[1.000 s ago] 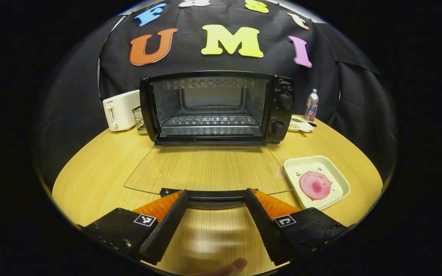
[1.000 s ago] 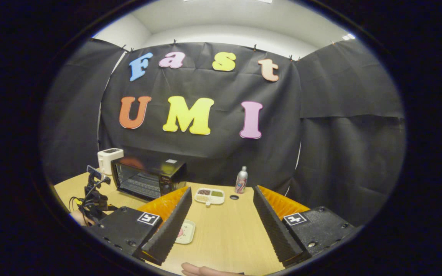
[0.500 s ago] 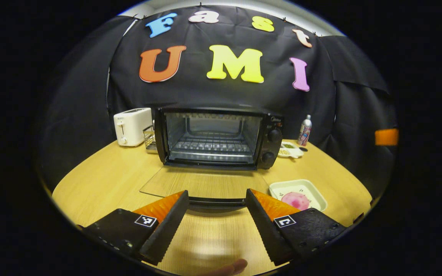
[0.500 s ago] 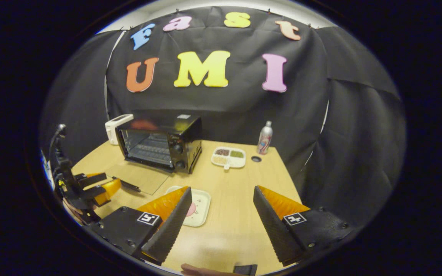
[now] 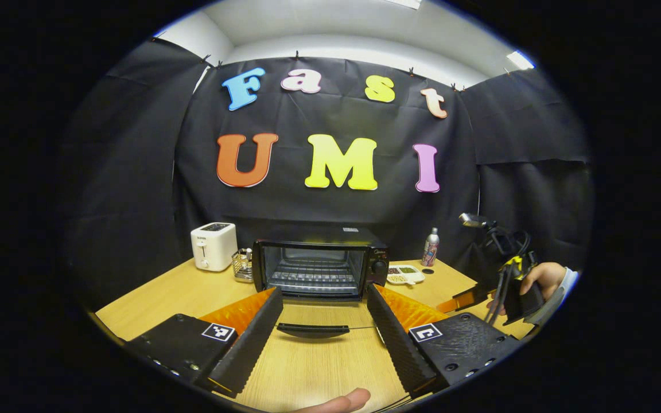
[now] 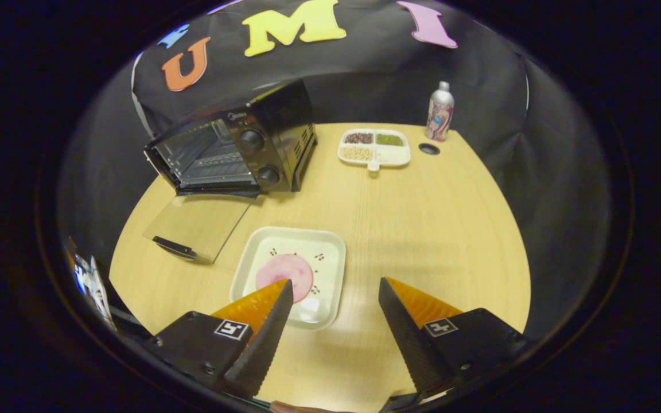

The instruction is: Open the electric oven with the left hand, put the food in, and close the electric oven.

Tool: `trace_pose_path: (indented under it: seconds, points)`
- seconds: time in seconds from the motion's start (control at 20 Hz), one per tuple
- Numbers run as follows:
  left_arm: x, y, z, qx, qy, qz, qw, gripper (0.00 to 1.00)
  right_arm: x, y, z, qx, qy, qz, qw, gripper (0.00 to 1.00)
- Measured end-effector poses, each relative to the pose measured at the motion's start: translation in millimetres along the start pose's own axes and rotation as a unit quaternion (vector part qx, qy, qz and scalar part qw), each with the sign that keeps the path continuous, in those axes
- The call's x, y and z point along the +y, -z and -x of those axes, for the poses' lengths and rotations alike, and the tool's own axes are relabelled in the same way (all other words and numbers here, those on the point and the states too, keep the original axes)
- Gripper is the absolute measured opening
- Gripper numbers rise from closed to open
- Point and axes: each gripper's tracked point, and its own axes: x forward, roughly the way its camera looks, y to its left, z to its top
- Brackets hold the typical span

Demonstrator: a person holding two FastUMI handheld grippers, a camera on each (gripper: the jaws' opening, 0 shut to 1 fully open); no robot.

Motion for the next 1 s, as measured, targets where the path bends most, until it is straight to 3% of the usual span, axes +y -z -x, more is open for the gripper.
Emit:
trace_pose_path:
  seconds: [0.1, 0.35, 0.5, 0.55, 0.75, 0.8, 1.0]
  points:
    - [5.2, -9.4, 10.2, -0.017, -0.009, -0.007, 1.000, 0.94, 0.4, 1.6, -15.8, 0.021, -0.009, -0.011, 1.000, 0.86]
    - [7.9, -24.9, 24.9, -0.037, -0.017, -0.021, 0.999, 0.94, 5.0, 9.5, -44.2, 0.057, -0.037, -0.022, 0.997, 0.61]
    - [0.3, -24.9, 26.8, -0.036, -0.012, -0.025, 0.999, 0.94, 7.5, 14.2, -60.1, 0.082, -0.072, -0.039, 0.993, 0.30]
    - [-2.3, -24.4, 26.8, -0.034, -0.010, -0.026, 0.999, 0.94, 8.1, 8.2, -62.8, 0.081, -0.088, -0.053, 0.991, 0.07]
    - [2.3, -23.8, 27.0, -0.028, -0.023, -0.031, 0.999, 0.94, 7.6, 10.2, -61.3, 0.113, -0.168, -0.125, 0.971, 0.01]
    - [1.5, -24.0, 27.3, -0.026, -0.023, -0.031, 0.999, 0.94, 6.4, 10.9, -59.7, 0.118, -0.188, -0.145, 0.964, 0.04]
    - [-0.6, -30.4, 34.4, -0.024, -0.024, -0.028, 0.999, 0.94, -17.4, 19.5, -47.1, 0.111, -0.226, -0.215, 0.944, 0.01]
